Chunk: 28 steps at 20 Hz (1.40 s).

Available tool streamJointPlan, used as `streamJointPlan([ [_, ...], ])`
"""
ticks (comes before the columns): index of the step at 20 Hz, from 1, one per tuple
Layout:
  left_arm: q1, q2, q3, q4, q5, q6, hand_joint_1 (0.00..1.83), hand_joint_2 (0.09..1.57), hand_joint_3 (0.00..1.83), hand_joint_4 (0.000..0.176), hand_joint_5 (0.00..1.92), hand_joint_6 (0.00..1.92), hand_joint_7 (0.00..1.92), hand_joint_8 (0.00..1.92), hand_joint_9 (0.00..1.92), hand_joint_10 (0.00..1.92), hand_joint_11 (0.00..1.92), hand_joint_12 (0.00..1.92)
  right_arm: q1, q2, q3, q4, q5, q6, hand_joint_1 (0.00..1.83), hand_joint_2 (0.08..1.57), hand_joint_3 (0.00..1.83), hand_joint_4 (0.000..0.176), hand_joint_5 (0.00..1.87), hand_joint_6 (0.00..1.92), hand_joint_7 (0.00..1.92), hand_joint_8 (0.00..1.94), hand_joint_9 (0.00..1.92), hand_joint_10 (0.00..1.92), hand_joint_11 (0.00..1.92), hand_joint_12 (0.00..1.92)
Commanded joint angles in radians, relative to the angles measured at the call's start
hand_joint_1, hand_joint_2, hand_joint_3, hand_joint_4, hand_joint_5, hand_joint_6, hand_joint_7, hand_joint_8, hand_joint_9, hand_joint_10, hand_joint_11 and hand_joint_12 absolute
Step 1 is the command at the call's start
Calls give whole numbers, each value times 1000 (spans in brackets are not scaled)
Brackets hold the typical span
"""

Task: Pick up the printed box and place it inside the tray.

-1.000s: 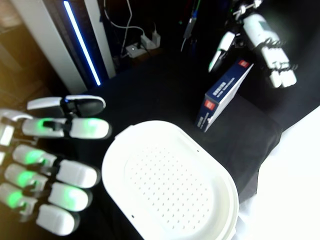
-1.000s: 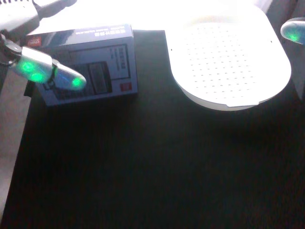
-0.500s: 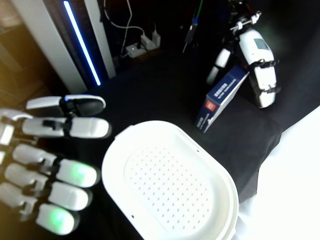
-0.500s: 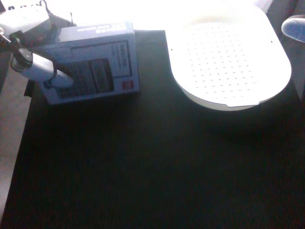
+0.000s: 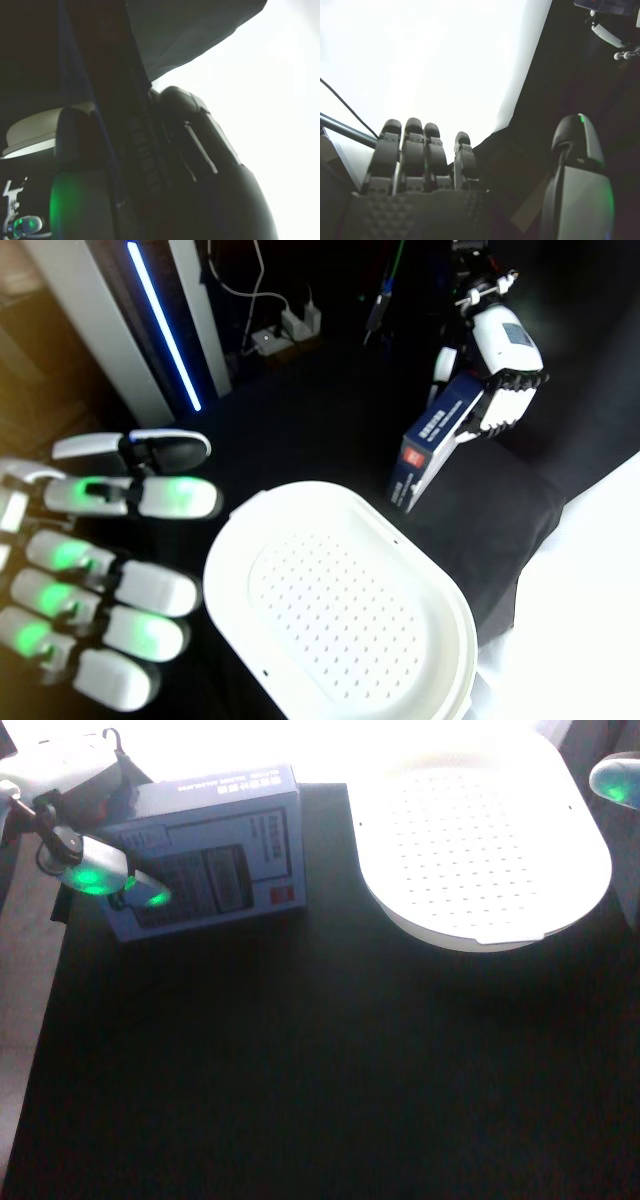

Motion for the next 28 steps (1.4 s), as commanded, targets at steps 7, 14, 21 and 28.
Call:
streamJointPlan([
  [7, -42, 76, -32, -15, -309, -118, 1225, 1130, 3, 0, 880, 1145, 1009, 997, 1041, 1062, 1007, 1426, 19, 3, 7, 20, 118, 25, 606, 685, 0, 176, 0, 0, 55, 0, 48, 3, 0, 418],
  [14, -155, 82, -76, 69, -419, -117, 1237, 1192, 3, 0, 808, 978, 882, 1436, 1078, 1480, 1038, 1706, 44, -95, 78, -6, 96, 121, 621, 671, 0, 176, 0, 0, 122, 4, 137, 11, 0, 793],
  [21, -199, 12, -96, 143, -452, -115, 1262, 1143, 0, 0, 887, 872, 981, 1265, 1111, 1347, 1065, 1621, 164, -200, 117, -74, 38, 121, 575, 779, 10, 176, 0, 0, 0, 0, 102, 2, 0, 655],
  [28, -185, -61, -82, 148, -481, -117, 1280, 1096, 0, 0, 992, 749, 1062, 1122, 1125, 1207, 1058, 1493, 207, -277, 139, -49, 36, 122, 579, 889, 1, 176, 0, 0, 0, 0, 0, 0, 0, 782],
])
